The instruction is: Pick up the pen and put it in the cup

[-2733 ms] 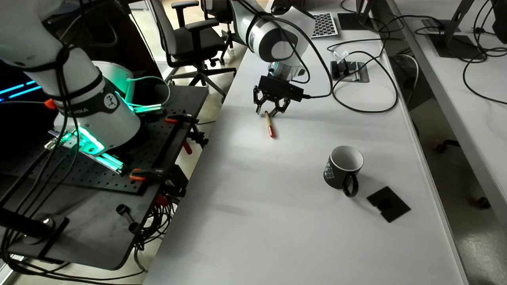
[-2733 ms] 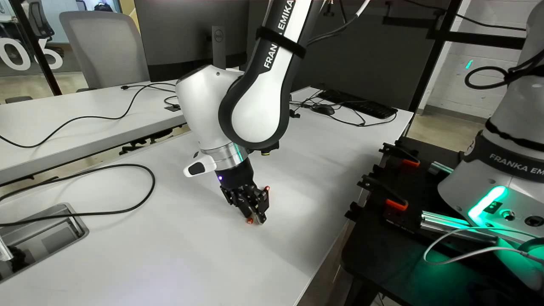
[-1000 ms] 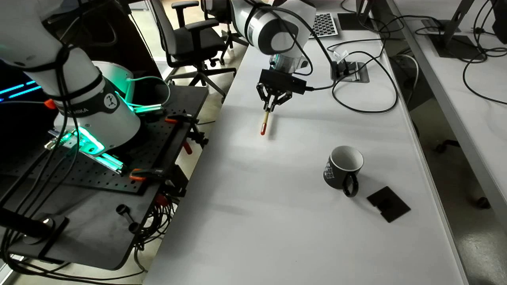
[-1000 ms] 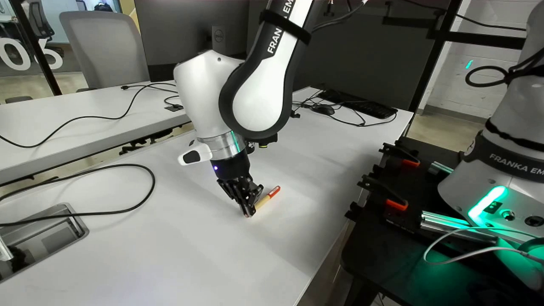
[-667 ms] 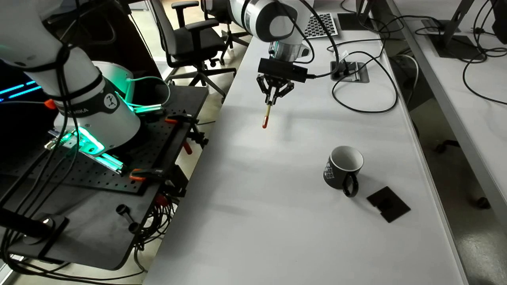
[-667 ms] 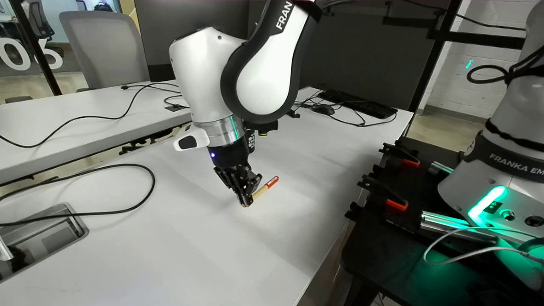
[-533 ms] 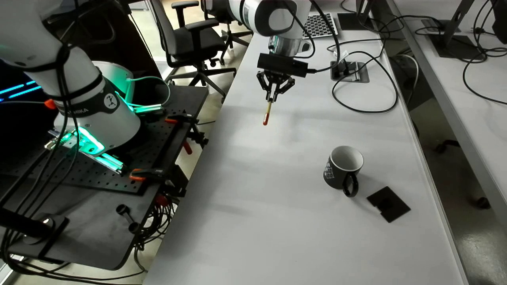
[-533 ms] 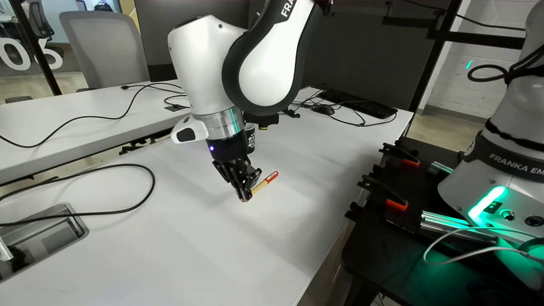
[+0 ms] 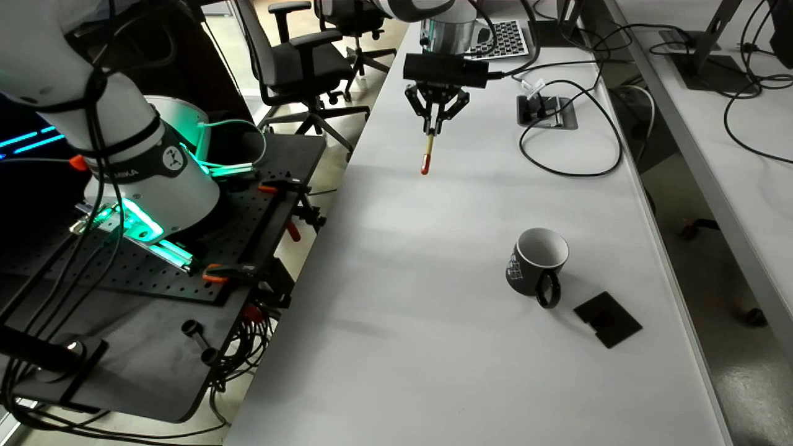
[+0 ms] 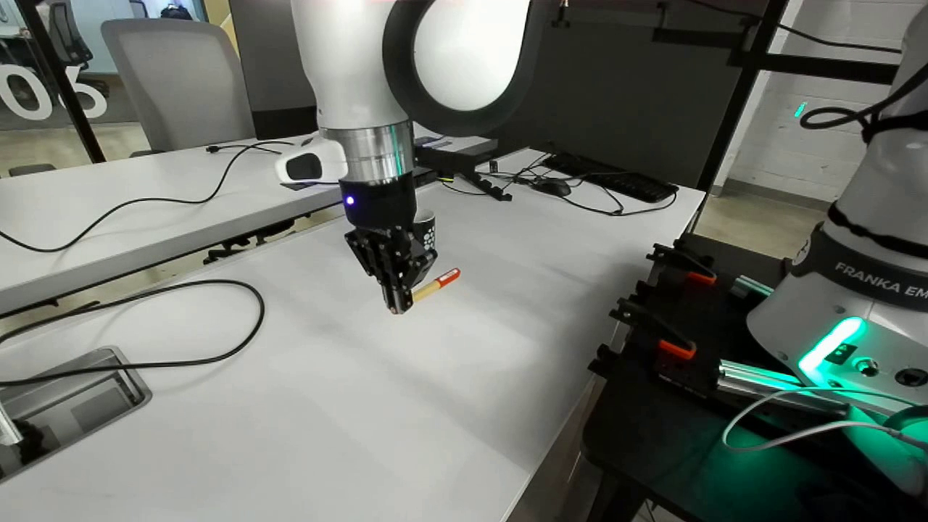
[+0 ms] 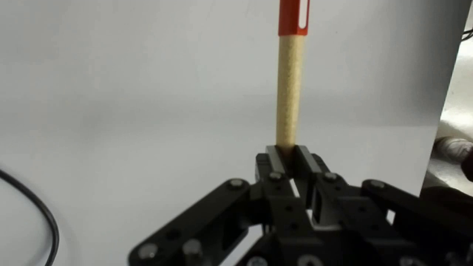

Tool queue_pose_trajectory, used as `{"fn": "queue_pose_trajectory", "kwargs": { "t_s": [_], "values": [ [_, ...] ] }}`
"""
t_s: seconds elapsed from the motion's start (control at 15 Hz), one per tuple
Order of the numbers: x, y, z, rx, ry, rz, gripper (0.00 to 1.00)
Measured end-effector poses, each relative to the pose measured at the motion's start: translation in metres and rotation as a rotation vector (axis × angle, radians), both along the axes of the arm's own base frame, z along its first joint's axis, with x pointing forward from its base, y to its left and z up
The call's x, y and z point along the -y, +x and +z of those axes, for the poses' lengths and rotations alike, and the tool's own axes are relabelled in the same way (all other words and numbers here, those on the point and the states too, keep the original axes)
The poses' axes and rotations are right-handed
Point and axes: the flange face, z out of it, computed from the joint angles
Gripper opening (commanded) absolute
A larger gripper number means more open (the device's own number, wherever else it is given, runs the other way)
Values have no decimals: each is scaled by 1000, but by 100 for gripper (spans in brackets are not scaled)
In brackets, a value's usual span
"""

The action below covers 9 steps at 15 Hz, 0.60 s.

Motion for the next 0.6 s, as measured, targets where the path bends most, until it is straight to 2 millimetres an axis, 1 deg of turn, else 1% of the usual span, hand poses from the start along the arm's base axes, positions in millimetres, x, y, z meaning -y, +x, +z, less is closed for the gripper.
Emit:
{"fn": "queue_pose_trajectory", "kwargs": {
  "t_s": [0.33,0.6],
  "values": [
    [0,4,14,26,195,61,3],
    [4,6,20,16,281,90,3]
  ]
}}
